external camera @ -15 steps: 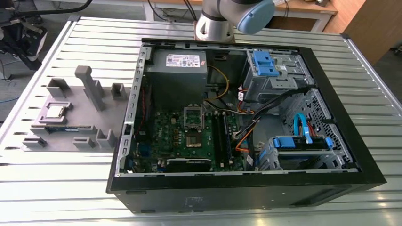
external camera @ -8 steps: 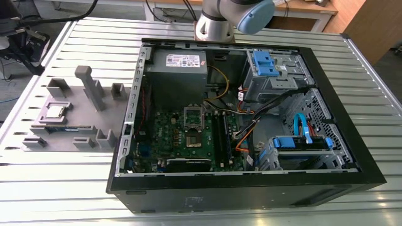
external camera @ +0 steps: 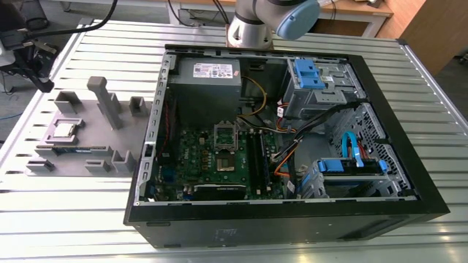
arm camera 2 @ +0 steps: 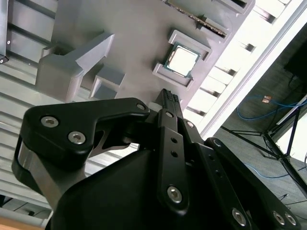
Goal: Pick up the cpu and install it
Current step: 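Reach for the cpu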
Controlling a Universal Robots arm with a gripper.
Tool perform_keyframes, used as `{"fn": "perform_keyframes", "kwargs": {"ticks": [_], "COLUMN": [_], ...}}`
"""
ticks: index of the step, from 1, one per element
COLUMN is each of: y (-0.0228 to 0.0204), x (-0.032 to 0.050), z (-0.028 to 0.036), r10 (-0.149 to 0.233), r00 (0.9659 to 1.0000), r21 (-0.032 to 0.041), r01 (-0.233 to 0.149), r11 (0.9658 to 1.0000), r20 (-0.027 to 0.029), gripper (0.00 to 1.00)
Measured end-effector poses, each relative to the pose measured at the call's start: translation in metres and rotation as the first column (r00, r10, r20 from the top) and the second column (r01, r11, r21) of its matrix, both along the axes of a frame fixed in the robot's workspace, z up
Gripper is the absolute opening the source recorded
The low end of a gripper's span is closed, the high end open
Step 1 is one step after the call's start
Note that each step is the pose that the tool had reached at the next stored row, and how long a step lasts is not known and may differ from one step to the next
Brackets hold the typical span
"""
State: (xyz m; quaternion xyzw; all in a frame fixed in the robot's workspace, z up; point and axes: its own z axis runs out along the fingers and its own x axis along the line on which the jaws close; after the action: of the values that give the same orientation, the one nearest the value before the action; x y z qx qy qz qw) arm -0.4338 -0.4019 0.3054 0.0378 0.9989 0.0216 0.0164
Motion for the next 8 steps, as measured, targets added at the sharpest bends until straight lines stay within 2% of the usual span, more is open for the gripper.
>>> {"fn": "perform_keyframes", "kwargs": {"ticks": [8], "y": [-0.0025], "x": [-0.0030], "z": [-0.0107], "r10": [0.000], "r00": [1.0000], "r21": [-0.0001], "r01": [0.000], "r11": [1.0000], "r20": [0.0001], "gripper": [0.11]}}
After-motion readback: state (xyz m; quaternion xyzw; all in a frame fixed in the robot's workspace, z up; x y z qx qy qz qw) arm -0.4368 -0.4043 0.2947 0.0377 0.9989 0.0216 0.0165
